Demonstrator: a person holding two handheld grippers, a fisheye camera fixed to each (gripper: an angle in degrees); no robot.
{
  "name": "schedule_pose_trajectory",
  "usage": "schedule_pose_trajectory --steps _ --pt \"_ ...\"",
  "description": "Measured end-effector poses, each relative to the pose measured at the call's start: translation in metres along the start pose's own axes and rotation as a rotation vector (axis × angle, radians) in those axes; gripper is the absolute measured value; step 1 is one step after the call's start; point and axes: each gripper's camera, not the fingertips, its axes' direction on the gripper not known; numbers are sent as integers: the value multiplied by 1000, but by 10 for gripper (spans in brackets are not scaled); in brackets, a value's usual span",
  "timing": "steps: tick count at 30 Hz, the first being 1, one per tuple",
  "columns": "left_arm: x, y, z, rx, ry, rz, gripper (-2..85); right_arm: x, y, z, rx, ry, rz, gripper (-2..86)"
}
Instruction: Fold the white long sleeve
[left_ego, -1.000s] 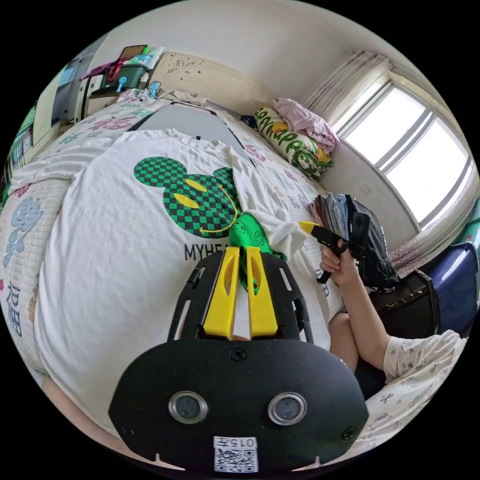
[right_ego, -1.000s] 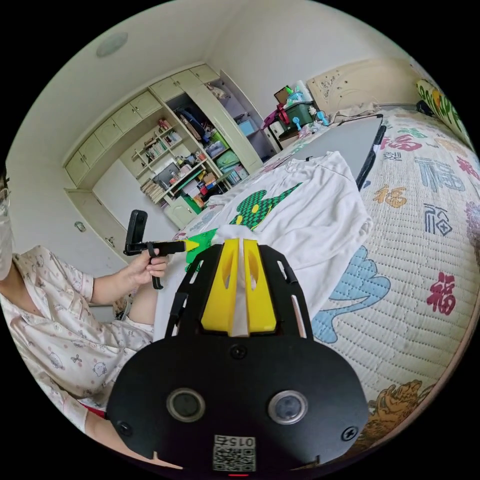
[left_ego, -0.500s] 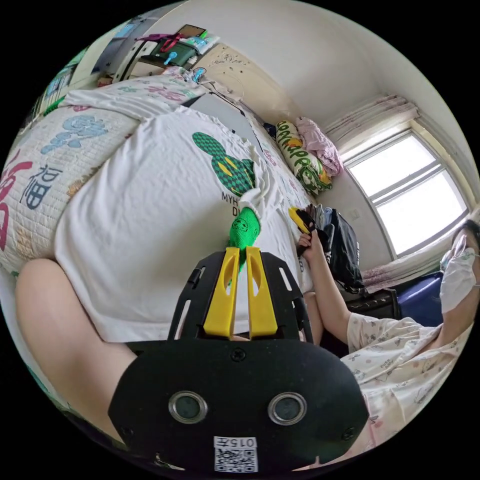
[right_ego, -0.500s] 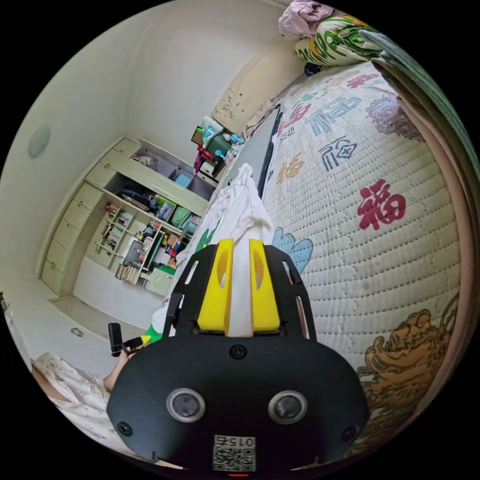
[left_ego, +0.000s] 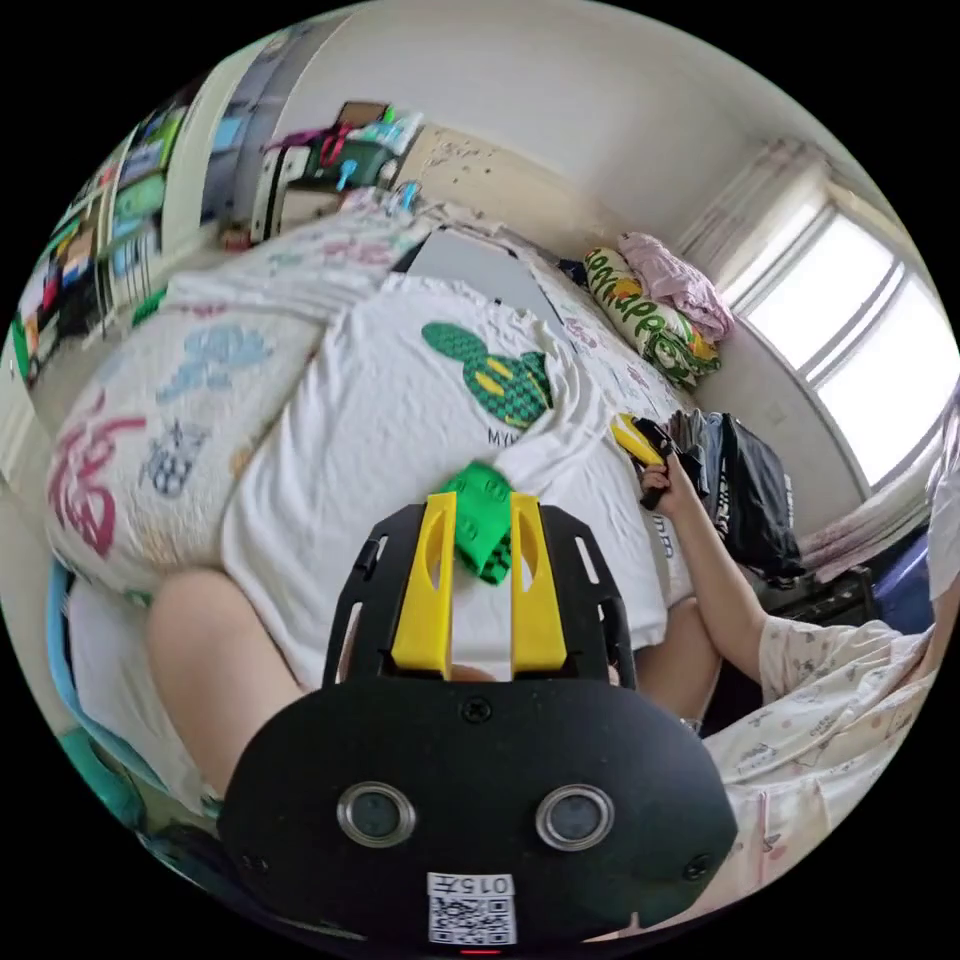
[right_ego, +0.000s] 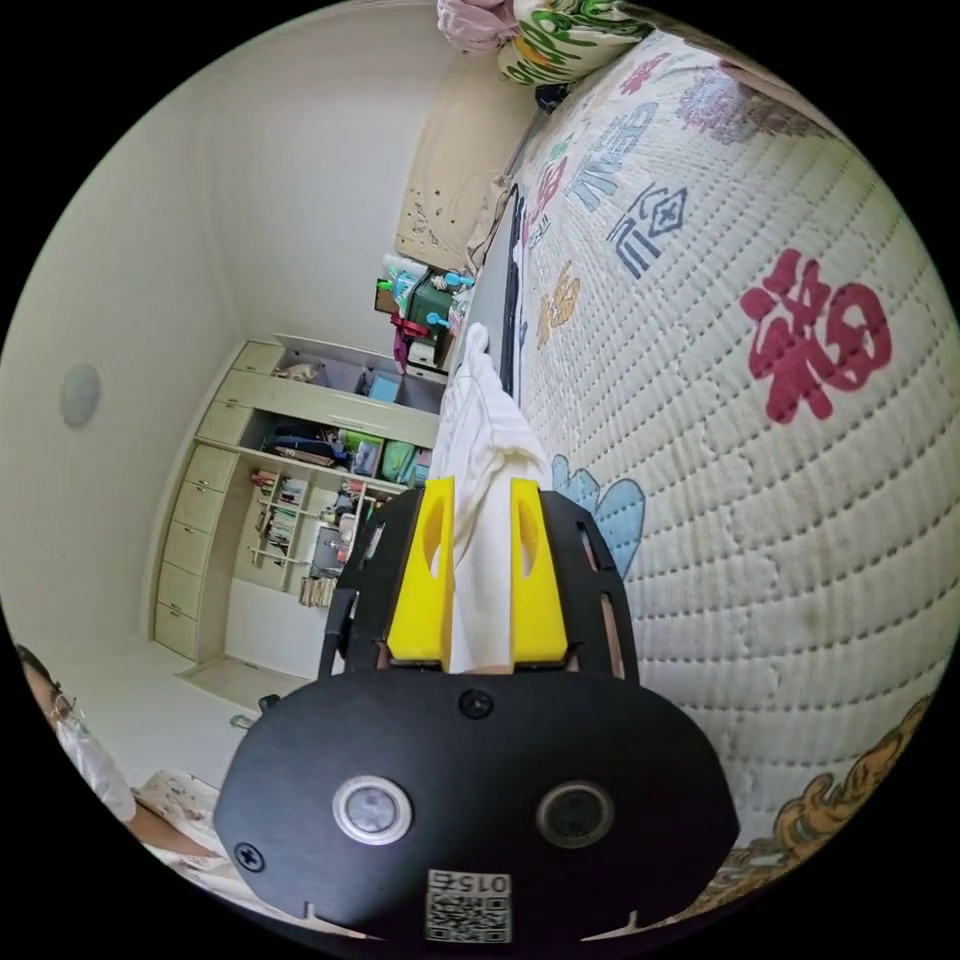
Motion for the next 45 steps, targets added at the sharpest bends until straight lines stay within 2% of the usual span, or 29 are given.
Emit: schedule_pose_trajectory --steps 3,7,10,13,17,22,24,26,34,37,39,41,45 --pt "38 -91 31 37 41 130 84 -5 -18 -3 -14 -30 0 87" --pt "91 -229 149 -16 140 211 84 -9 -39 -7 -25 10 -7 79" --pt "109 -311 257 -118 246 105 99 -3 -53 -17 4 -22 16 68" --pt "122 -365 342 -168 135 33 116 9 -66 -24 -9 -64 64 46" --pt "148 -399 405 -206 155 -41 111 22 -70 -32 -23 -117 83 16" --pt "190 -432 424 -225 14 29 48 28 -67 -42 -17 -80 64 5" --pt "210 -444 425 -224 66 127 21 30 -65 -48 -21 -50 48 3" --pt "235 -457 424 -226 40 186 2 35 -61 -64 16 -8 28 2" --pt "313 -474 445 -198 15 353 4 69 -45 -67 93 52 56 0" --pt "309 -471 450 -231 43 326 13 86 -36 -66 91 39 63 0" --pt "300 -464 431 -185 66 318 20 100 -30 -65 88 13 80 1" --pt "285 -439 374 -42 73 358 29 116 -20 -63 89 -4 89 1" --pt "240 -379 270 19 61 447 49 139 -1 -58 91 -7 86 2"
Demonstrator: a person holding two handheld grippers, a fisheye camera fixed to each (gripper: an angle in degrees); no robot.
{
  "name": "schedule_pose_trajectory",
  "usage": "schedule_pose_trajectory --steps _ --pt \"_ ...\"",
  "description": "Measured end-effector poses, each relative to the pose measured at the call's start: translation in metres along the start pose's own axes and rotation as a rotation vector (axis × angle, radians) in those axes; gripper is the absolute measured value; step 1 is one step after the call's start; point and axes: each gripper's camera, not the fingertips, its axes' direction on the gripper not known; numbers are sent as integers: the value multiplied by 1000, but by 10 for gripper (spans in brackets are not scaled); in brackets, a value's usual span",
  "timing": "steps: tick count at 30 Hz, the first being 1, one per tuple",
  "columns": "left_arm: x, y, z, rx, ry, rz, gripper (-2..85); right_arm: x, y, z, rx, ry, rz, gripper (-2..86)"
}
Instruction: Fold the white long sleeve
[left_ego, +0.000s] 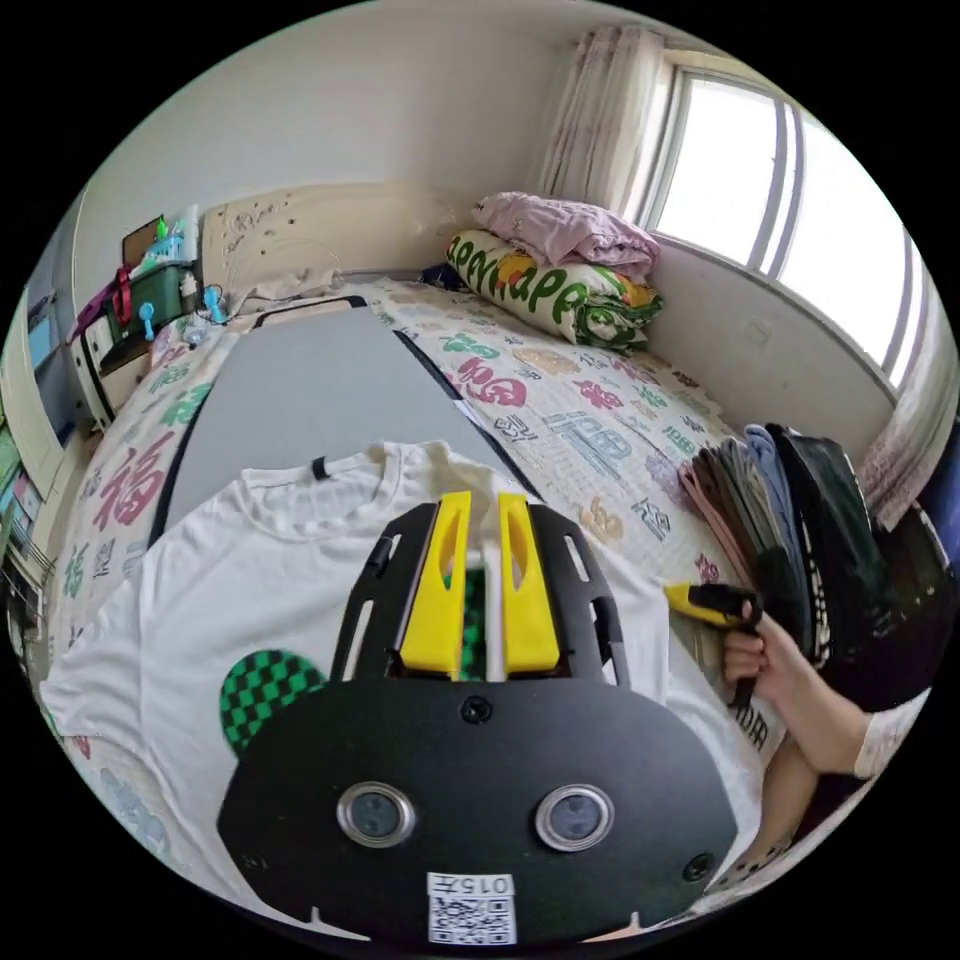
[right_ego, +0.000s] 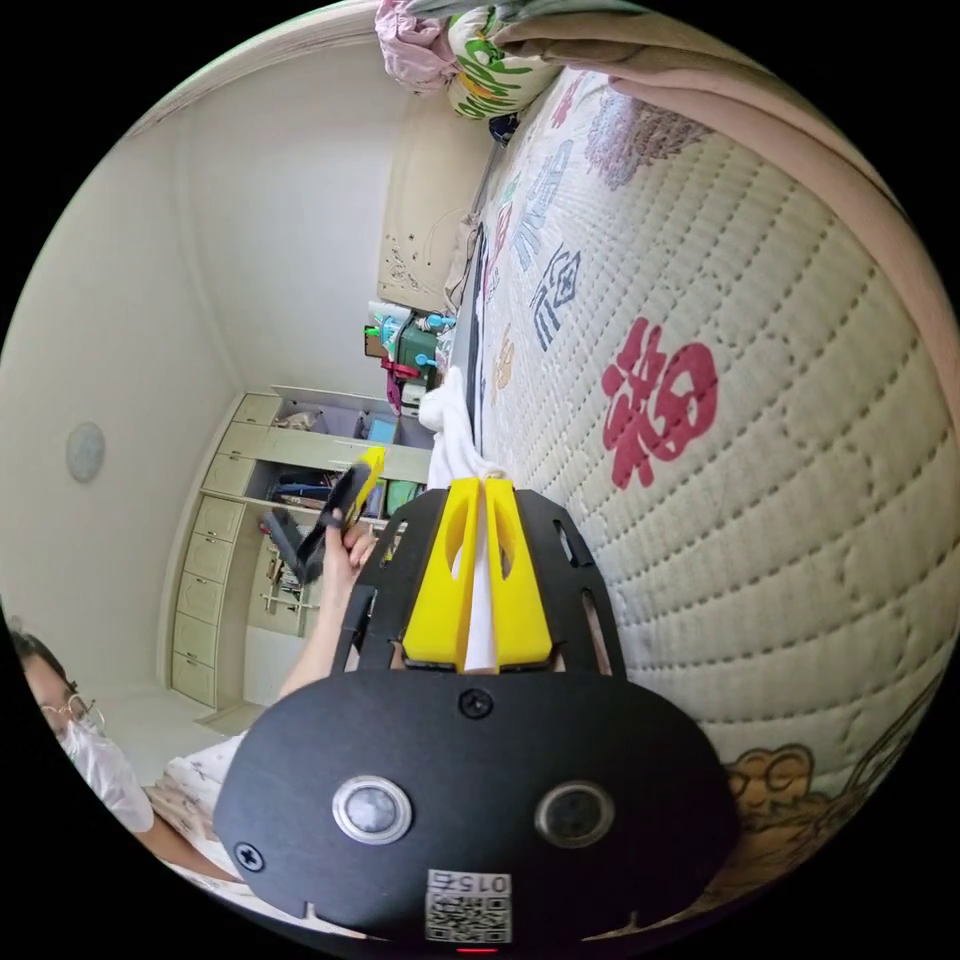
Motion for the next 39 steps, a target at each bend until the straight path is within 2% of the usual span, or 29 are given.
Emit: schedule_pose_trajectory --steps 3,6,9,10,13,15,17,20,24,28,34,39 --pt "-26 86 -94 -42 -33 7 53 24 18 1 7 -41 -4 2" --pt "-53 185 -176 -109 -68 -50 54 37 48 -9 97 -51 -79 4" --pt "-69 275 -231 -151 -62 -116 54 34 87 -19 171 28 -210 10" --pt "-72 302 -243 -154 -41 -125 53 22 105 -19 180 56 -323 13" --pt "-75 348 -251 -132 22 -145 52 -19 158 2 60 138 -664 22" --pt "-74 361 -244 -121 93 -144 56 -32 197 28 -110 157 -754 35" --pt "-73 371 -228 -112 191 -169 71 -29 258 61 -272 138 -758 62" --pt "-78 388 -209 -111 299 -248 84 -12 332 97 -384 85 -744 78" --pt "-61 404 -198 -164 214 -237 83 14 396 121 -356 124 -706 88" --pt "-19 412 -193 -191 115 -153 38 41 431 136 -362 107 -656 93" --pt "37 432 -205 -130 169 -41 5 77 444 151 -298 367 -620 95" --pt "43 447 -195 -134 185 -27 9 125 433 168 -258 438 -515 93"
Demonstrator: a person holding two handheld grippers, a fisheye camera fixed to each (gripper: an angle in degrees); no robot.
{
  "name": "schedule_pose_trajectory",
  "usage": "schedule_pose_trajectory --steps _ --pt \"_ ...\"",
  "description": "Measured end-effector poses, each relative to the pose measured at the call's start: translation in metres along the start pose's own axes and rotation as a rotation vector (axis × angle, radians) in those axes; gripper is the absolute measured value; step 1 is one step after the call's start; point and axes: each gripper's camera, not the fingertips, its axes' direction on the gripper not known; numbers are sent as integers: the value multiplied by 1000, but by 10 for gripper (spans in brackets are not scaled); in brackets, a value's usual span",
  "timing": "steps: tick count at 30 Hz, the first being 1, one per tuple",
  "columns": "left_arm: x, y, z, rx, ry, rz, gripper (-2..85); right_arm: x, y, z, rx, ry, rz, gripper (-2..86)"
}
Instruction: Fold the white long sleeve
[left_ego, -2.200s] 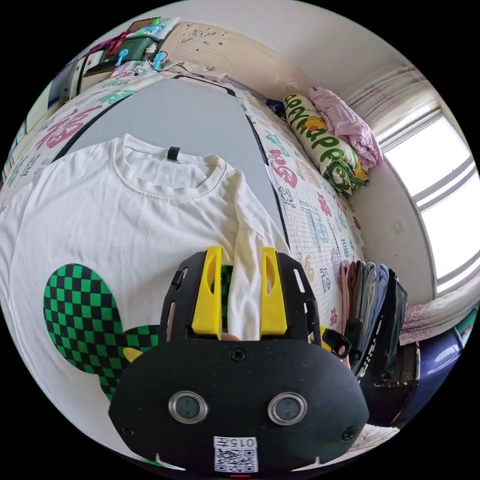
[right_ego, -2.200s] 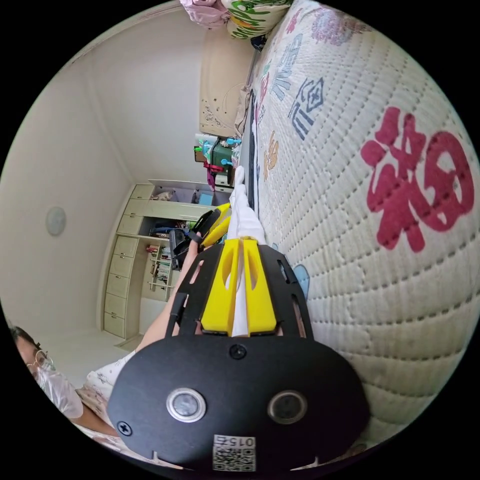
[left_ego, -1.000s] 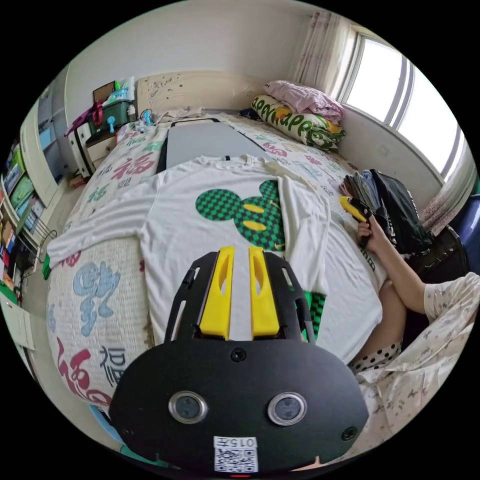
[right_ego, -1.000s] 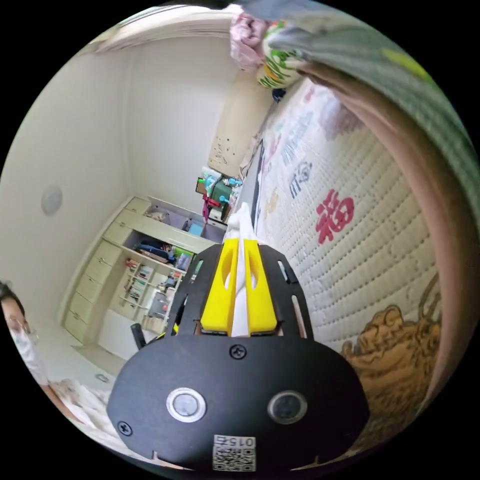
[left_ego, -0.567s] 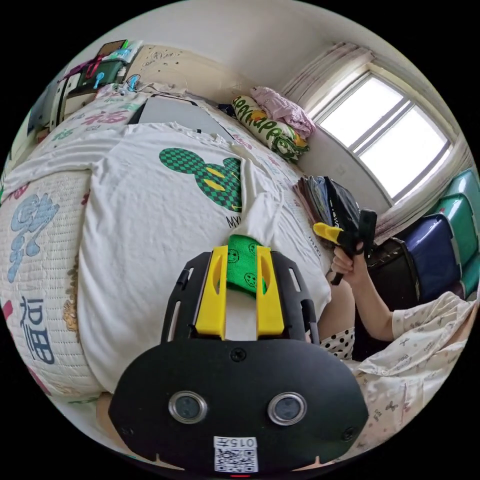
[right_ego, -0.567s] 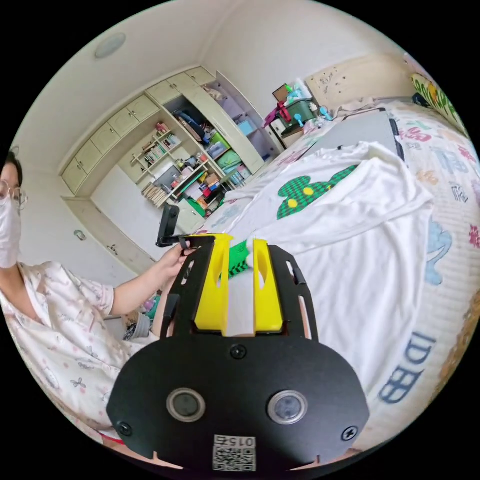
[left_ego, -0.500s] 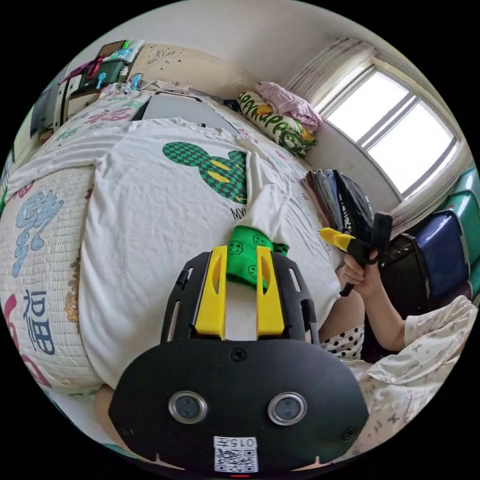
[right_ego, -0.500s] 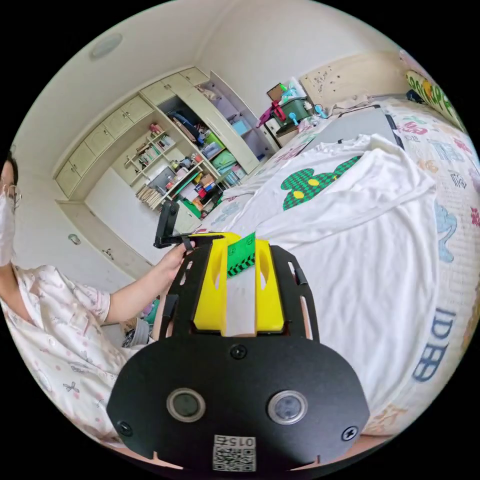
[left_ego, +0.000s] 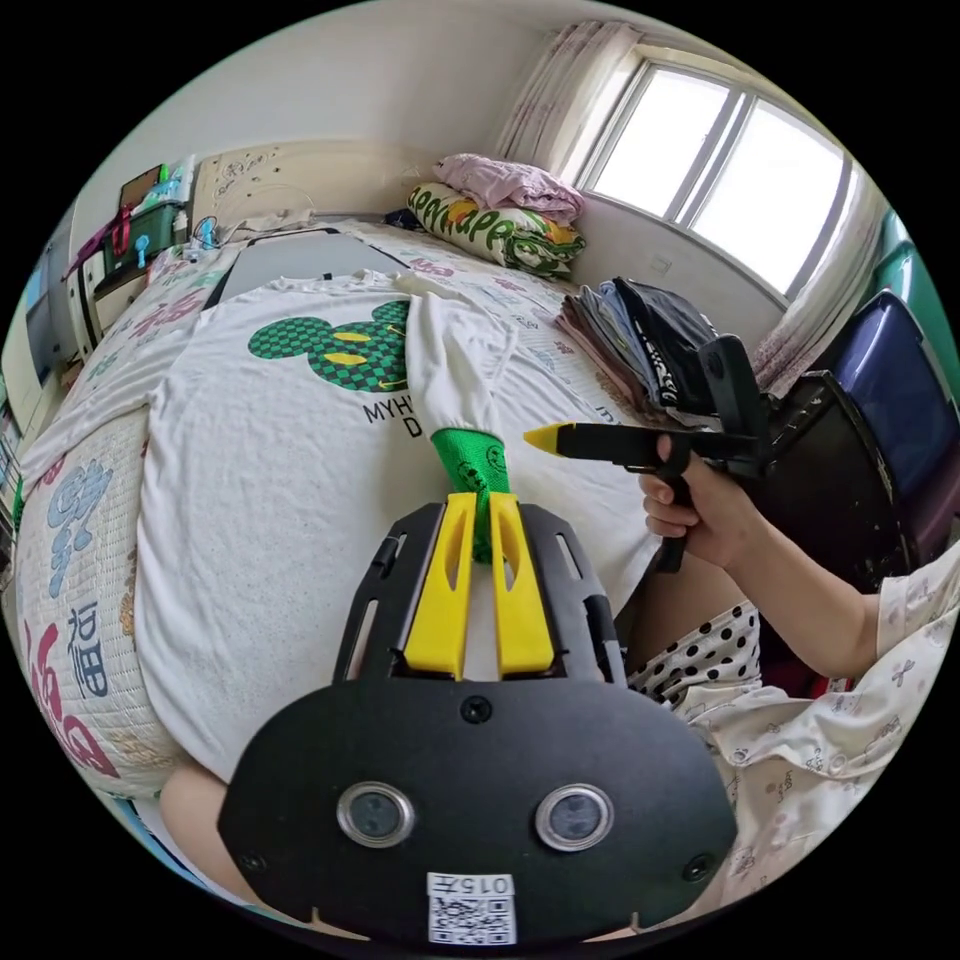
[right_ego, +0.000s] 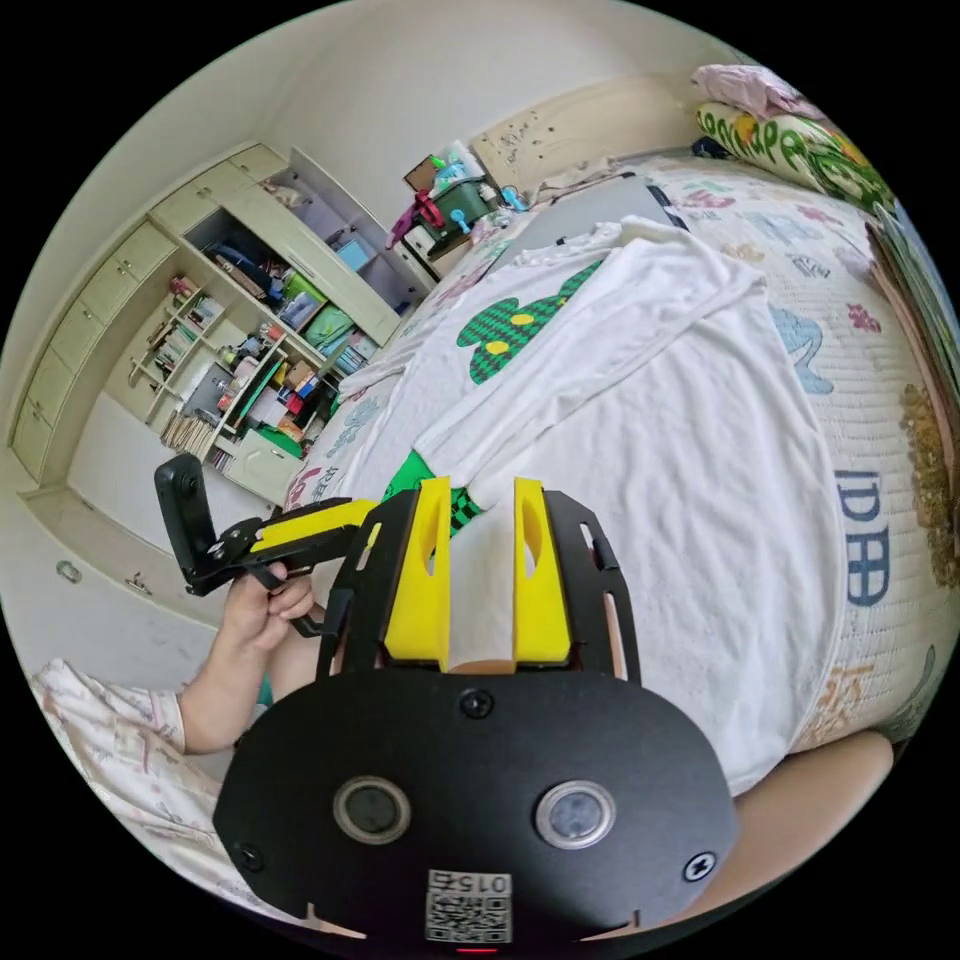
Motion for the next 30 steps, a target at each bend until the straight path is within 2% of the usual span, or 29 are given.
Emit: schedule_pose_trajectory --steps 5,8,12,17,21,24,30 --pt "-38 5 16 -15 103 -70 27 24 -6 47 -84 13 47 53" --pt "-52 2 31 -67 117 -51 43 40 -3 54 -64 -22 72 26" --pt "-76 -5 35 -53 116 -59 53 59 3 55 -43 -28 79 4" --pt "-147 -20 54 9 116 -252 85 86 9 50 -32 -43 85 -2" --pt "-174 -31 66 77 81 -320 95 103 11 47 -17 -68 84 -3" --pt "-198 -50 87 69 202 -361 95 117 10 44 -18 -90 90 -4" --pt "-191 -84 179 -222 270 -287 86 143 7 35 -10 -129 110 -4"
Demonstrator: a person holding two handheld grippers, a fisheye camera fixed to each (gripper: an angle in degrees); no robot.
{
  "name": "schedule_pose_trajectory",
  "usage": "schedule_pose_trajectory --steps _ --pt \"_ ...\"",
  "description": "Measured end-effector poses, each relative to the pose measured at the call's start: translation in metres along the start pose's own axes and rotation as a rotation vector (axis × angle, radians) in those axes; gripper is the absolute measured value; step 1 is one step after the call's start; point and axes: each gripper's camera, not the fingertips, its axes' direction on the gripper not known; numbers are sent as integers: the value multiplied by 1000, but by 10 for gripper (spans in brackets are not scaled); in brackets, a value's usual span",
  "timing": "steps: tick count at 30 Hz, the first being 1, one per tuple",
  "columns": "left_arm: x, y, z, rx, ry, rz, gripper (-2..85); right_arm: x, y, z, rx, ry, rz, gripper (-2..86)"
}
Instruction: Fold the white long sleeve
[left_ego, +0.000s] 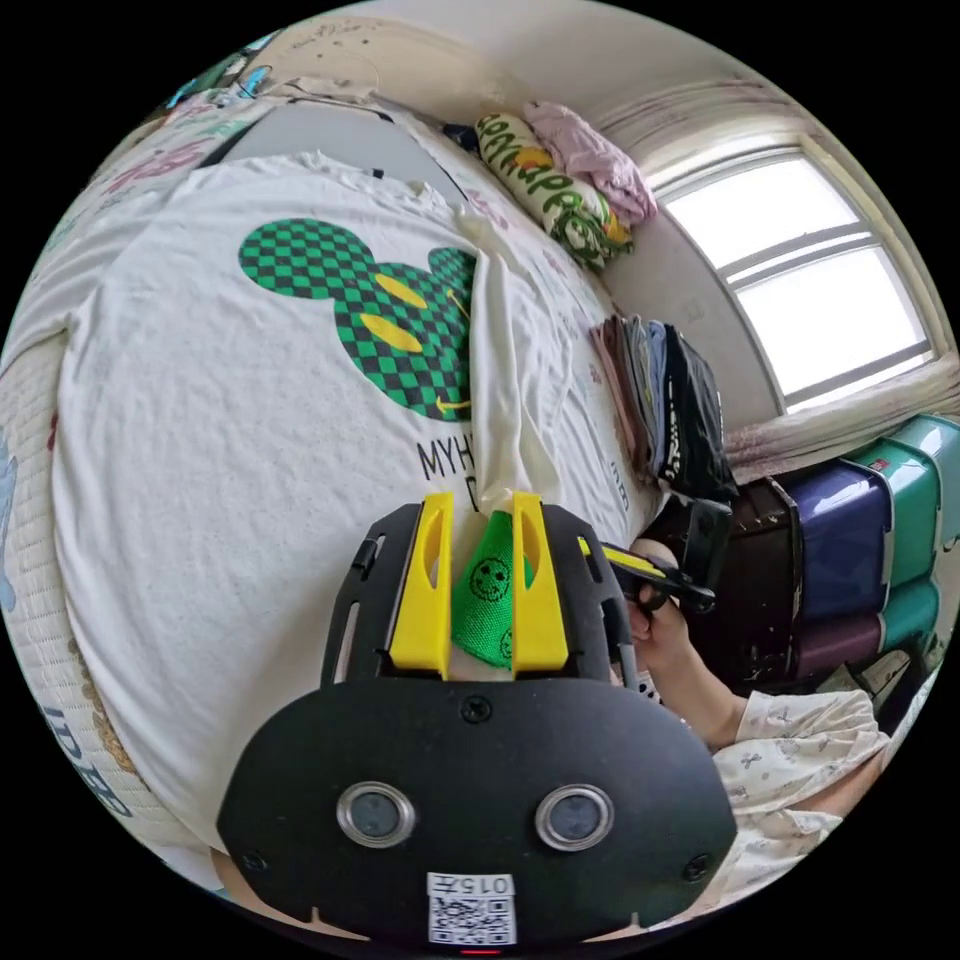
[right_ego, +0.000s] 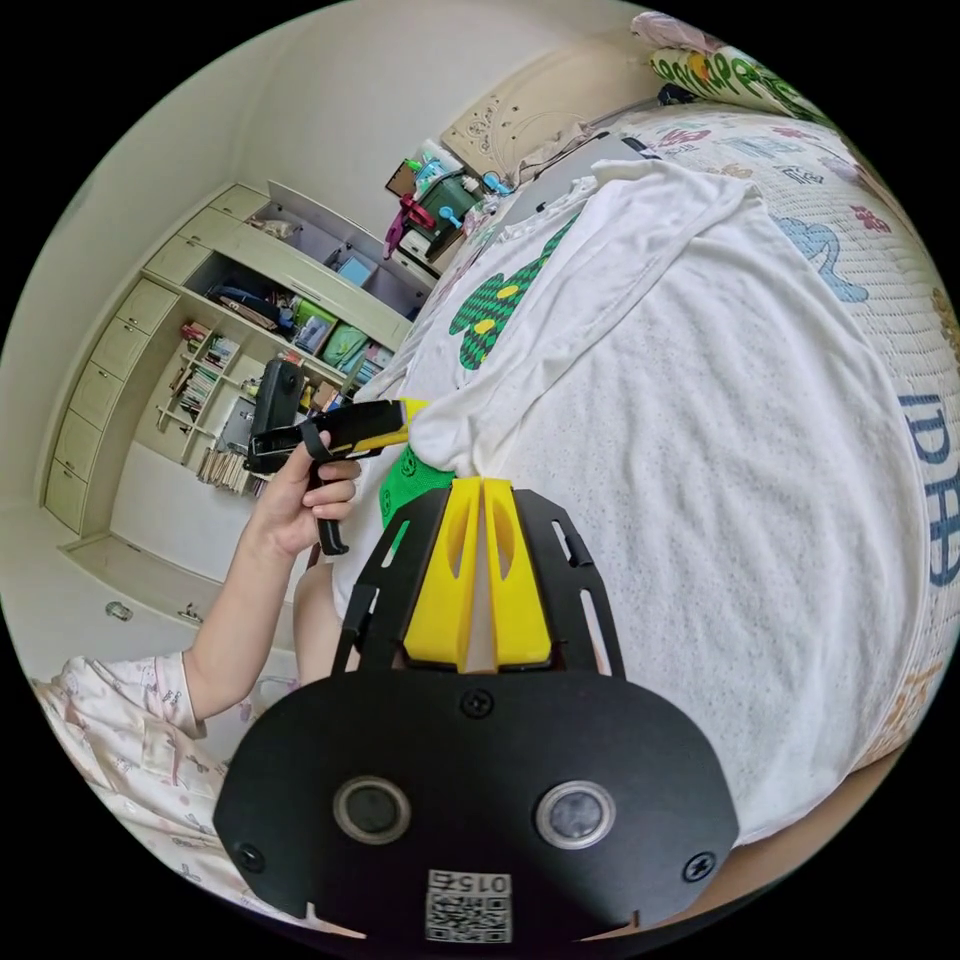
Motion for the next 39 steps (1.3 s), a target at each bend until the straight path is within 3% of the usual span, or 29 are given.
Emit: schedule_pose_trajectory --steps 6,8,13,19,24,31,36,39 --pt "-14 -20 27 -46 55 37 58 16 -7 -13 1 -5 0 -3" --pt "-23 -20 35 -64 148 53 48 22 -11 -18 -1 -13 5 -3" --pt "-60 -19 28 80 263 -76 100 31 -19 -28 -1 -15 2 -3" --pt "-35 -40 49 -26 138 -15 87 39 -27 -41 2 -5 -7 -3" --pt "-24 -49 60 -61 154 16 57 44 -35 -50 4 1 -11 -3" --pt "-9 -41 23 56 63 29 6 45 -50 -69 -29 30 -1 -3" --pt "11 -40 -12 98 -93 68 -6 54 -51 -90 -22 -90 103 -4" --pt "28 -45 -30 137 -234 101 -6 56 -51 -101 -14 -52 107 -4"
